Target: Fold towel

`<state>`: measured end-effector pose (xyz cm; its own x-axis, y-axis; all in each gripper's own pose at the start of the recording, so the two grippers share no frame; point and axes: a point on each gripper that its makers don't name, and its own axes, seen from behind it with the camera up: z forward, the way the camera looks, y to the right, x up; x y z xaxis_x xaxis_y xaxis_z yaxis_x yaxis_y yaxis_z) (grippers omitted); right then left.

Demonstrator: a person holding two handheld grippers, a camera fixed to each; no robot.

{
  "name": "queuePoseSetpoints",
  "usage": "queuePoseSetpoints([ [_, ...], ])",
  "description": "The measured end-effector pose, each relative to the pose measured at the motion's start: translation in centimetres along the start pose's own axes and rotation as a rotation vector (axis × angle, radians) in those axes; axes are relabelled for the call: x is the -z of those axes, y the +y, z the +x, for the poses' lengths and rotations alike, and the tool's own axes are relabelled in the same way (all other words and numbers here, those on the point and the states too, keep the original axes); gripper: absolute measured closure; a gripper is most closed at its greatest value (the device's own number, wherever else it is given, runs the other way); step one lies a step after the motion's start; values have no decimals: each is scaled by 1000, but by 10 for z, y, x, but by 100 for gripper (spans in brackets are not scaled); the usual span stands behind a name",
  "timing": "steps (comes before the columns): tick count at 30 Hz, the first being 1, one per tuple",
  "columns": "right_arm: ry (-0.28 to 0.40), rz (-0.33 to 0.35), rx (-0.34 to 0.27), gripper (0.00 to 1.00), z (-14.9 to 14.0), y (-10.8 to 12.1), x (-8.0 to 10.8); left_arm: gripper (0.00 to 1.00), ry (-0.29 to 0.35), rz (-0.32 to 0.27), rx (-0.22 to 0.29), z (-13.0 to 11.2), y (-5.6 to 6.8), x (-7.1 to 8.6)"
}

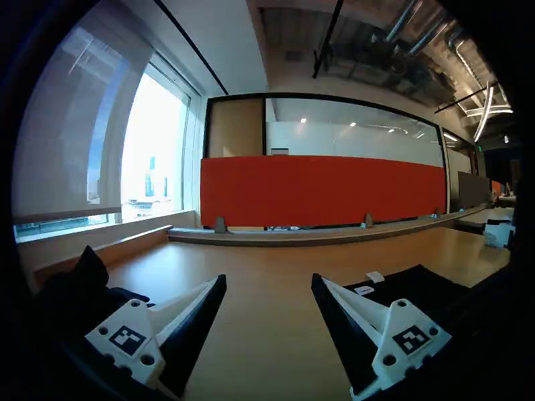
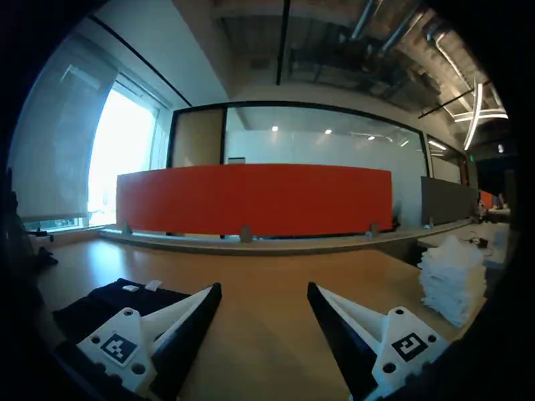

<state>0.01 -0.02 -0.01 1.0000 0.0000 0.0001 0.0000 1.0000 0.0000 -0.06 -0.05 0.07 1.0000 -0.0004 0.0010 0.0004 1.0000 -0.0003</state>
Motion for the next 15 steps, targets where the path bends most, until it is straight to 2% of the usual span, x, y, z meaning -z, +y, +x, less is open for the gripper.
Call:
queuePoseSetpoints([
  [11, -7, -6, 8, 0, 1, -2, 1, 6, -7, 12, 8, 0, -1, 1],
  [15, 5, -2, 15, 0, 16, -4, 2, 6, -14, 19, 12, 7, -1, 1],
])
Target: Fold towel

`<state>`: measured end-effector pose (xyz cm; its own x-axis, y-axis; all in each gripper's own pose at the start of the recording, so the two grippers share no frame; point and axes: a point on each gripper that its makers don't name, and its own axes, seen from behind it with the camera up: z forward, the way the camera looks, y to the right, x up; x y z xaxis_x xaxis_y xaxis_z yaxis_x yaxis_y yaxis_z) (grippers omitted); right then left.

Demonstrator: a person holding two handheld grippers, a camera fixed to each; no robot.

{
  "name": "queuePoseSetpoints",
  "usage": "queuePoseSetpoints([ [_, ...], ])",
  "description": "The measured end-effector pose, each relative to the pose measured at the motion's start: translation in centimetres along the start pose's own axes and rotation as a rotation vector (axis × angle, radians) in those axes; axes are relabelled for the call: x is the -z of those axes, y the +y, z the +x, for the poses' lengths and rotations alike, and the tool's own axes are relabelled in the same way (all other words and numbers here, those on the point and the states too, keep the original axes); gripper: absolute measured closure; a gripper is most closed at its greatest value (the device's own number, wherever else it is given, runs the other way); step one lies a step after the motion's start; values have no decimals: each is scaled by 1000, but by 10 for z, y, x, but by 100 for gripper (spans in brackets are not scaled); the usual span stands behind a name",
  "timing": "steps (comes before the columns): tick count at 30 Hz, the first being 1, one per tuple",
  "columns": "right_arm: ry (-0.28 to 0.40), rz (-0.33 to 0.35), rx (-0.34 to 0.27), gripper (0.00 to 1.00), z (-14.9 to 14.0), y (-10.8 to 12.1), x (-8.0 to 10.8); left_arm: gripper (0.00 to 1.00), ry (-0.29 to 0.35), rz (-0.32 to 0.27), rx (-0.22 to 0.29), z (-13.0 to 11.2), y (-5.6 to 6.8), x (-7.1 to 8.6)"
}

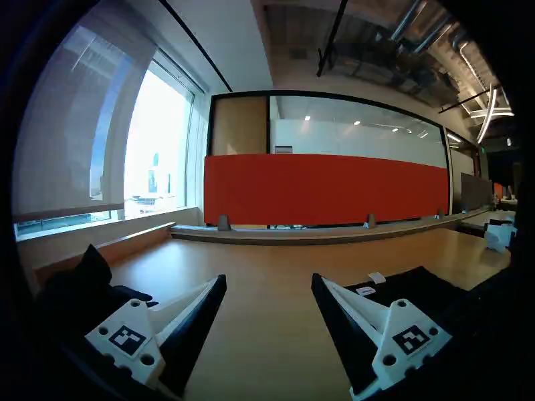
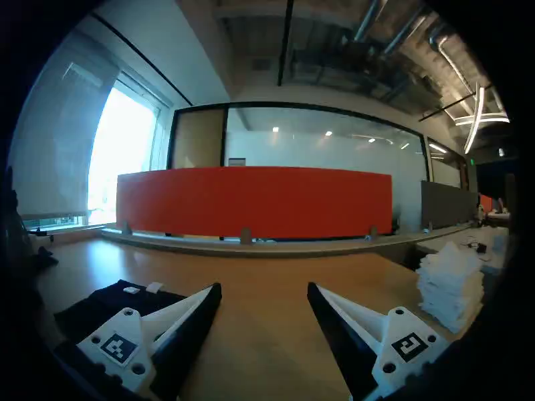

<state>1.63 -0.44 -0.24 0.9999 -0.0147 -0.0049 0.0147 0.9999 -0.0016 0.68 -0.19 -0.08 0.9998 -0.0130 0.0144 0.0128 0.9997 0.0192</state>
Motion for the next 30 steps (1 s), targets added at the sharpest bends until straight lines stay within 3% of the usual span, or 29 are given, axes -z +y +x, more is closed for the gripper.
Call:
queuePoseSetpoints([
  [8, 7, -5, 5, 0, 45, 2, 3, 6, 14, -5, 0, 52, 2, 5],
  [20, -15, 5, -3, 0, 134, 4, 13, 6, -31, -19, 2, 132, 10, 15],
  [30, -41, 22, 4, 0, 175, -3, 17, 6, -67, -38, -5, 176, 13, 19],
])
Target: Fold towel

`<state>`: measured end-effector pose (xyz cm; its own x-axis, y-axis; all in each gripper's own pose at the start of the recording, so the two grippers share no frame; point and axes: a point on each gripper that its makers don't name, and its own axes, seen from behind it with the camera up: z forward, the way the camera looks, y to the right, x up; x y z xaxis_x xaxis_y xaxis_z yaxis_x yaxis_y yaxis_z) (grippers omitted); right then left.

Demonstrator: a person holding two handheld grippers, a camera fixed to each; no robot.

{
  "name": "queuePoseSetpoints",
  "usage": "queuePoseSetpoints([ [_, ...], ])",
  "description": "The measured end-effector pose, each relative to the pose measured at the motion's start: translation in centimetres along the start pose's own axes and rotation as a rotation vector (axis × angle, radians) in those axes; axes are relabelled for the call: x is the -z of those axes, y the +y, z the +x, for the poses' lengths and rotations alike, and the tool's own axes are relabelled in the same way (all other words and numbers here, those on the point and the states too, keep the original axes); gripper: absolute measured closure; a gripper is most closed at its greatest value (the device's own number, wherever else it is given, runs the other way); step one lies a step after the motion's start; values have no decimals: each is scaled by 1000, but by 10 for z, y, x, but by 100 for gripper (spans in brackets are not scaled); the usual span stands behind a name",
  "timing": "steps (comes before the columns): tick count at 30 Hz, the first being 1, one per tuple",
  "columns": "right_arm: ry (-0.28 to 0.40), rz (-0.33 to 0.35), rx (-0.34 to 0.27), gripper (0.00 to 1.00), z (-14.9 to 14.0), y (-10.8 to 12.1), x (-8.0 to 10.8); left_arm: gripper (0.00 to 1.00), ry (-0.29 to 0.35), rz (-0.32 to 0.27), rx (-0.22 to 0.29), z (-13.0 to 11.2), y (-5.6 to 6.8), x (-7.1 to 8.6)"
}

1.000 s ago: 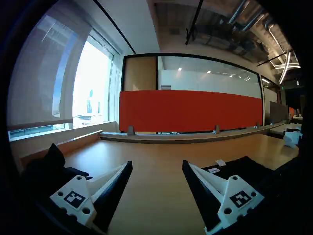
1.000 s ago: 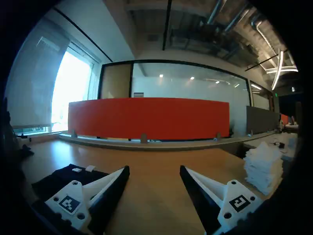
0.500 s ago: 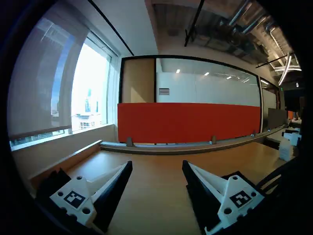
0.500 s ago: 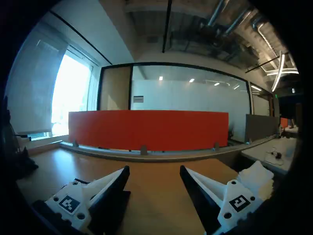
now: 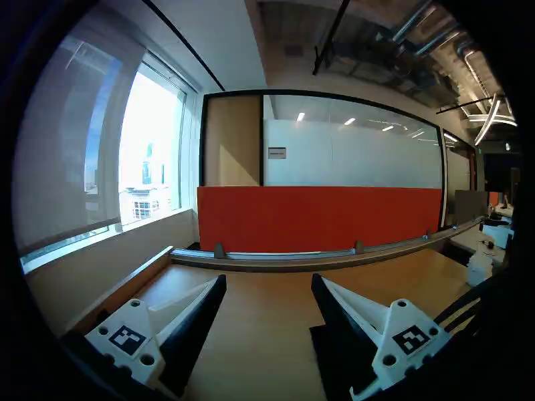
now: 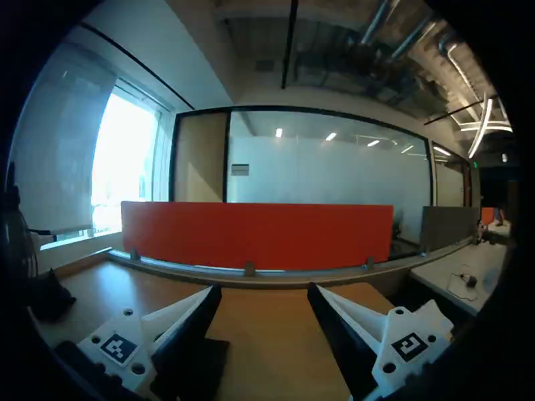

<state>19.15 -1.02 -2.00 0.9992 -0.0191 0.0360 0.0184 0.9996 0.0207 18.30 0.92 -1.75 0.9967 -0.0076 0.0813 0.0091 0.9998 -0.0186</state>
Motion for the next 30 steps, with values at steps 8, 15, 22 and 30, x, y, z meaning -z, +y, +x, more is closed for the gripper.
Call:
queuePoseSetpoints([
  [8, -22, 32, 14, 0, 13, -13, -1, 6, -30, -12, -3, 7, -1, 5],
  [15, -33, 62, 19, 0, 17, -24, -1, 6, -48, -29, -10, 7, -1, 3],
  [22, -49, 91, 23, 0, 22, -32, 1, 6, -75, -64, -30, 1, 5, 3],
  [30, -147, 187, 76, 0, -2, -50, 5, 6, -138, -167, -76, -13, 28, 6],
])
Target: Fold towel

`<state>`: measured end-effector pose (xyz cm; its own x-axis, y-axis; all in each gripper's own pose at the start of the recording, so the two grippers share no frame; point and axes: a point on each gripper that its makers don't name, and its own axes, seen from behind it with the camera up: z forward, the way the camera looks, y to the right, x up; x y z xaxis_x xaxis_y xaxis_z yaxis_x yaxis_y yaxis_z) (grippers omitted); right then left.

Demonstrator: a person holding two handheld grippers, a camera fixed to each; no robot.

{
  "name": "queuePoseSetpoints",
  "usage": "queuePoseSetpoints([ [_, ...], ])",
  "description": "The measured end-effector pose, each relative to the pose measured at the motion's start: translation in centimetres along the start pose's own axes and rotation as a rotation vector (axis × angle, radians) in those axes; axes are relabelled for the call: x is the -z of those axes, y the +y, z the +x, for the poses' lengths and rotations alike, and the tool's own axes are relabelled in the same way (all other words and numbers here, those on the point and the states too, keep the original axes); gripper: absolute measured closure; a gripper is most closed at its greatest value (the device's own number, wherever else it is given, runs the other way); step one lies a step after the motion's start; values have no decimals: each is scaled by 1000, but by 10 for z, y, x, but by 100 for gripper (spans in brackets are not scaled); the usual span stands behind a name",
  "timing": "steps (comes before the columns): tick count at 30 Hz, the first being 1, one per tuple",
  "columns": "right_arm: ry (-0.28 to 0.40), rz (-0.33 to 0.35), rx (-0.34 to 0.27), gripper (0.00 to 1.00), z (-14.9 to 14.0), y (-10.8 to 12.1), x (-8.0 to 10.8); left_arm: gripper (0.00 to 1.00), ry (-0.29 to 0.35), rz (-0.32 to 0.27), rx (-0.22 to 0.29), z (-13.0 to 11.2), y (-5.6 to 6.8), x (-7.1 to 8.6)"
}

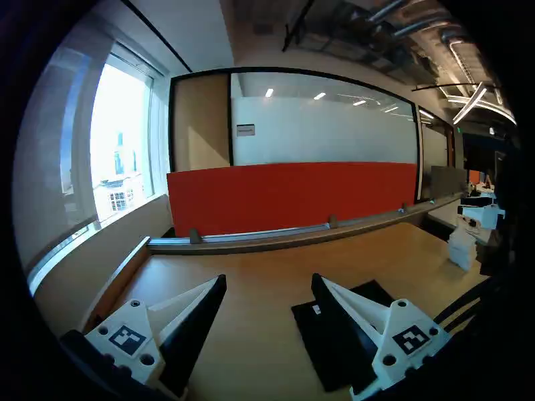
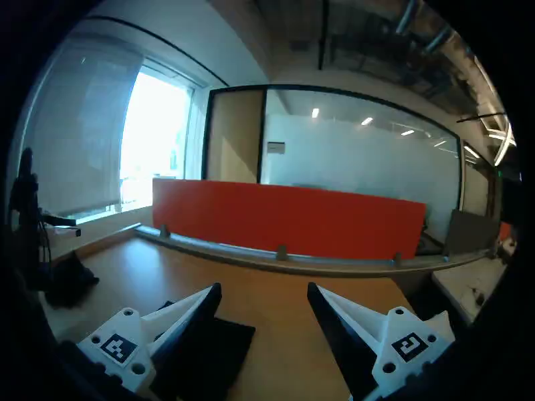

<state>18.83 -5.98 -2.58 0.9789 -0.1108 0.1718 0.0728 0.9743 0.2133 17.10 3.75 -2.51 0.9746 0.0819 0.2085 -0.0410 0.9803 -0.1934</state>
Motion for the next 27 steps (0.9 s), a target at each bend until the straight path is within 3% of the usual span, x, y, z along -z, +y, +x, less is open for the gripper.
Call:
queuePoseSetpoints([
  [8, -100, 110, 60, 0, -21, -20, 0, 6, -50, -86, -37, -13, 21, -3],
  [17, -132, 160, 73, 0, -37, -31, -2, 6, -89, -112, -79, -33, 28, -8],
  [27, -203, 188, 62, 0, -90, -39, -2, 6, -153, -127, -101, -78, 39, -16],
])
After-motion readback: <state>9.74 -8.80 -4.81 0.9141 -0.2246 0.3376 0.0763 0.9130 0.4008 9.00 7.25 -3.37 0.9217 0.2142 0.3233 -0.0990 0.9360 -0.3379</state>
